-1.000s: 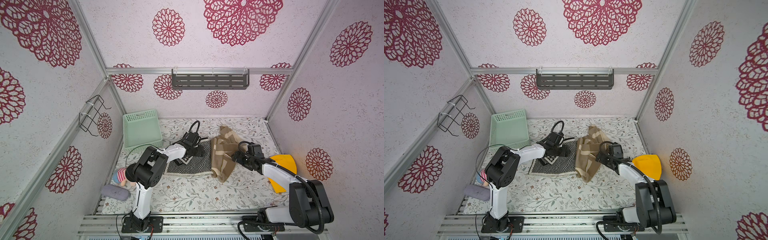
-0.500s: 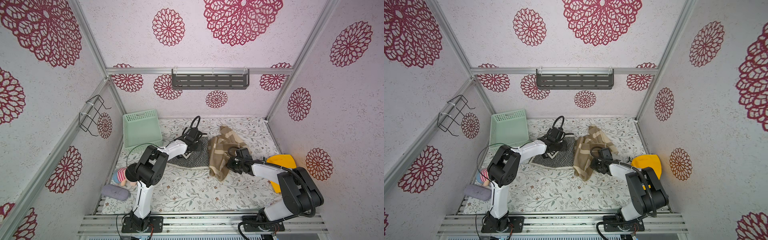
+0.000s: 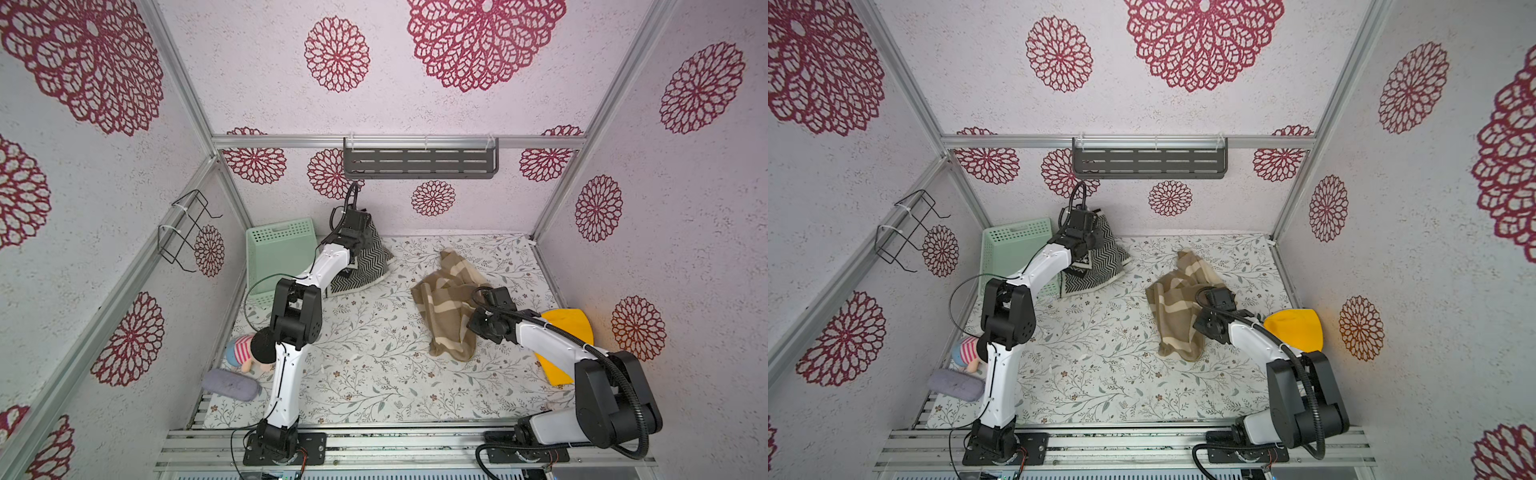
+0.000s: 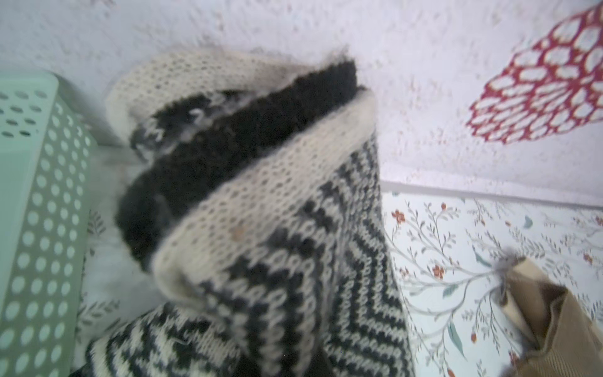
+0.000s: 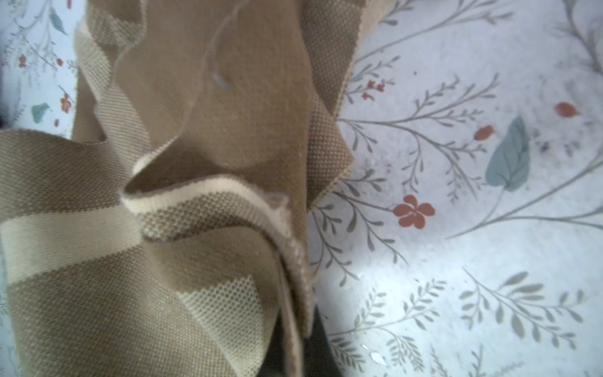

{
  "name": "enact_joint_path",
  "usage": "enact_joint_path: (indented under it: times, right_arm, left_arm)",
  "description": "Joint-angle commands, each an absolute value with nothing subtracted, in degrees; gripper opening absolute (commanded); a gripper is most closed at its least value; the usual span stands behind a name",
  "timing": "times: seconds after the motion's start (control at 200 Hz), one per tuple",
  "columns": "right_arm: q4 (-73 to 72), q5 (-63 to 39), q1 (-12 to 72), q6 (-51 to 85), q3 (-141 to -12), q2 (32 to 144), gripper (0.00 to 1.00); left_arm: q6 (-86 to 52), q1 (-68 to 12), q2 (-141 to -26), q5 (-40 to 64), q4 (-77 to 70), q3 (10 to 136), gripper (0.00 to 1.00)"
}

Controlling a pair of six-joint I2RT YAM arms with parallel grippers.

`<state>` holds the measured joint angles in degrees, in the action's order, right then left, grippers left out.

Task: Roll up the scarf and place it into the basket
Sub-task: Move the scarf to the center of the board.

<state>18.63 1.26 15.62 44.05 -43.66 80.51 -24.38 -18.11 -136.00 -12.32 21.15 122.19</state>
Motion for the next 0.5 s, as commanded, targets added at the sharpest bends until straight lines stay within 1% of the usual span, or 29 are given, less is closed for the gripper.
enact_joint_path:
  times: [0.0,0.035,0.055,0.155,0.175,0.18,0.195,0.2,0.23,0.28,0.33,0.335,0.35,0.4,0.42,0.495]
  right_arm:
    - [26.0,1.4,15.5,45.3,-43.9,77.5,0.06]
    - [26.3,0.3,15.7,46.0,-43.1,76.7,0.1]
    - [26.2,-0.4,15.8,46.5,-42.5,76.2,0.13]
    - [24.0,-4.5,16.6,47.5,-39.9,72.9,0.29]
    - [23.6,-4.8,16.8,47.5,-39.6,72.1,0.32]
    - [23.5,-4.9,16.8,47.5,-39.6,72.0,0.33]
    - [23.2,-4.9,16.8,47.5,-39.4,71.4,0.35]
    - [23.1,-4.9,16.9,47.5,-39.3,71.2,0.35]
    - [22.5,-4.9,16.8,47.3,-39.2,70.2,0.37]
    - [21.7,-4.2,16.9,46.8,-39.2,69.0,0.36]
    - [21.4,-3.8,16.9,46.2,-39.7,68.6,0.32]
    - [21.4,-3.7,16.9,46.2,-39.8,68.7,0.31]
    - [21.4,-3.6,16.9,45.9,-40.1,68.8,0.3]
    - [21.6,-3.2,16.9,44.9,-40.9,69.5,0.25]
    - [21.8,-2.9,16.8,44.5,-41.4,69.8,0.23]
    - [22.8,-1.5,16.9,42.8,-42.9,71.1,0.16]
  left_arm:
    - [-23.6,-17.5,-141.3,-9.9,23.3,130.0,0.0]
    - [-23.6,-17.3,-142.6,-8.9,23.8,131.9,0.0]
    - [-23.6,-17.3,-143.0,-8.4,24.0,132.4,0.03]
    - [-23.7,-17.7,-142.1,-5.1,23.4,130.6,0.3]
    - [-23.7,-17.9,-141.2,-4.6,22.8,129.3,0.36]
    - [-23.6,-17.9,-141.0,-4.6,22.7,129.0,0.39]
    - [-23.7,-18.0,-140.2,-4.3,22.2,127.8,0.42]
    - [-23.7,-18.1,-140.0,-4.3,22.0,127.5,0.44]
    - [-23.7,-18.5,-138.2,-3.8,20.9,125.0,0.49]
    - [-23.6,-19.1,-134.6,-3.4,19.1,120.4,0.59]
    - [-23.1,-20.1,-130.8,-3.6,17.4,115.6,0.67]
    - [-23.1,-20.1,-130.3,-3.7,17.3,115.2,0.69]
    - [-22.9,-20.5,-129.2,-4.0,16.9,113.8,0.71]
    - [-22.9,-21.4,-125.2,-5.3,16.0,109.4,0.82]
    - [-23.0,-21.5,-123.7,-5.7,15.7,107.8,0.99]
    - [-23.4,-22.5,-118.6,-6.5,14.9,102.2,0.97]
